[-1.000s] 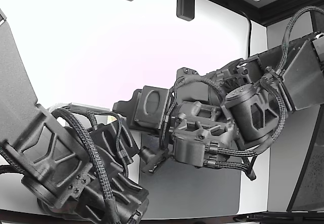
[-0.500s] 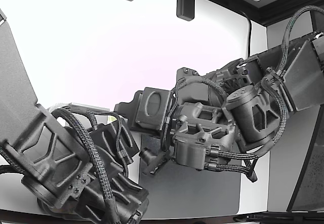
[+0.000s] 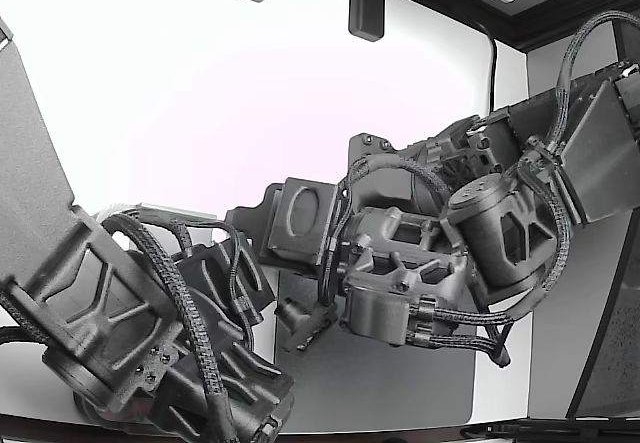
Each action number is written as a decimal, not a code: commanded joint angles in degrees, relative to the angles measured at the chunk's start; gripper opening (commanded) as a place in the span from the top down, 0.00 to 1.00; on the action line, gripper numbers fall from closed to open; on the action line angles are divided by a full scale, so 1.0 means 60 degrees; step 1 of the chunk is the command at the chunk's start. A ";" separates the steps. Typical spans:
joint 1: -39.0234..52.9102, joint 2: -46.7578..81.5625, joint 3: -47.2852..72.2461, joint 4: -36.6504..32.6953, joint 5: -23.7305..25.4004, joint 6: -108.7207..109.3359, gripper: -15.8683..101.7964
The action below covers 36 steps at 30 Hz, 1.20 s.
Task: Peel off protective film from adhesive tape.
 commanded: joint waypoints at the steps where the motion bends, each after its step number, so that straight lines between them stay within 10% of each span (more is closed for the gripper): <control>1: -0.0029 0.0117 -0.0308 -0.0015 0.0073 0.0044 0.96; 36: 0.0132 -0.0205 -0.0161 0.0029 0.0073 0.0439 0.96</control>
